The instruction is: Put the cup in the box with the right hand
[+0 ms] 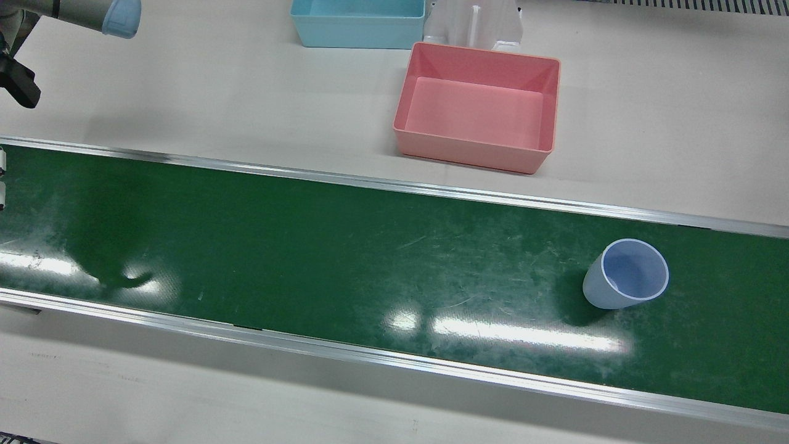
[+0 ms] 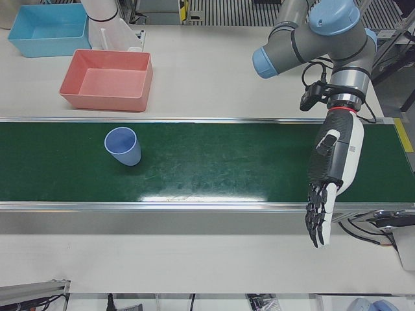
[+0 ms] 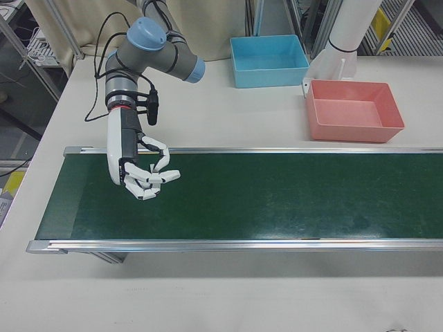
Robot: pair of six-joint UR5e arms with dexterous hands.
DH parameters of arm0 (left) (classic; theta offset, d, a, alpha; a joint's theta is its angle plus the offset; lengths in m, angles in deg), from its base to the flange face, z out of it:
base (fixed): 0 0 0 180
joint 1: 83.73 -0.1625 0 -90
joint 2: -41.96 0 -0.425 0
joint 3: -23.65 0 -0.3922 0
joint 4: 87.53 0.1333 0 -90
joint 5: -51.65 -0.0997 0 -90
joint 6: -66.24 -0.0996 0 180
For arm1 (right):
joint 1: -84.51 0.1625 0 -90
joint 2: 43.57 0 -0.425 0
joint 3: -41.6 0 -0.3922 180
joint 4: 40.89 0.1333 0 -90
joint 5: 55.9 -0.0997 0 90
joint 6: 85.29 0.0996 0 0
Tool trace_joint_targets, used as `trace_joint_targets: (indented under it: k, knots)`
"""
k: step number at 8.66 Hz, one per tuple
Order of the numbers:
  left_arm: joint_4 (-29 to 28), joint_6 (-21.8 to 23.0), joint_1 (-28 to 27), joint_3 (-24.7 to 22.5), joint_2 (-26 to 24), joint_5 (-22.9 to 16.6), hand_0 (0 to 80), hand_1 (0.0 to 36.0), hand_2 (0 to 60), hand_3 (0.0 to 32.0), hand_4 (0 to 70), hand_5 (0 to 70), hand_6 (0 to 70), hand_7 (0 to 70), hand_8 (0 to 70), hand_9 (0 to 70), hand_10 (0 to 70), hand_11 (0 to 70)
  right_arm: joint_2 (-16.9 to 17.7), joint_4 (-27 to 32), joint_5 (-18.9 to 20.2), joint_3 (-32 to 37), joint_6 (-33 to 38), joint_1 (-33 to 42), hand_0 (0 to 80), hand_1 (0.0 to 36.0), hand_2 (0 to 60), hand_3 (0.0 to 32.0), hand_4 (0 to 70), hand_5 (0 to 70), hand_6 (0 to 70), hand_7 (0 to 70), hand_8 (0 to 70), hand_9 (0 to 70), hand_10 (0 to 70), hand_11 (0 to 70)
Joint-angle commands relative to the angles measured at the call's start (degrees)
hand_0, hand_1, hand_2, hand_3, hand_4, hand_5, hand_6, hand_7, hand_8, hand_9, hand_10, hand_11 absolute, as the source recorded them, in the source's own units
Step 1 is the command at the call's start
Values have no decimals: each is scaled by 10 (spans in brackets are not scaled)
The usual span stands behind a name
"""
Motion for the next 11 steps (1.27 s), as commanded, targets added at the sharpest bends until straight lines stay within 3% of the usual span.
trace_joint_targets:
  k: [1, 11]
  knots:
    - [0, 0, 0, 0, 0, 0, 0, 0, 0, 0, 0, 0, 0, 0, 0, 0, 0, 0, 0, 0, -1, 0, 0, -1, 800, 360, 600, 0, 301, 265, 363, 700, 698, 700, 547, 700]
    - [0, 0, 0, 0, 0, 0, 0, 0, 0, 0, 0, 0, 0, 0, 0, 0, 0, 0, -4, -1, -1, 1, 0, 0, 800, 360, 600, 0, 291, 265, 361, 700, 692, 700, 541, 700]
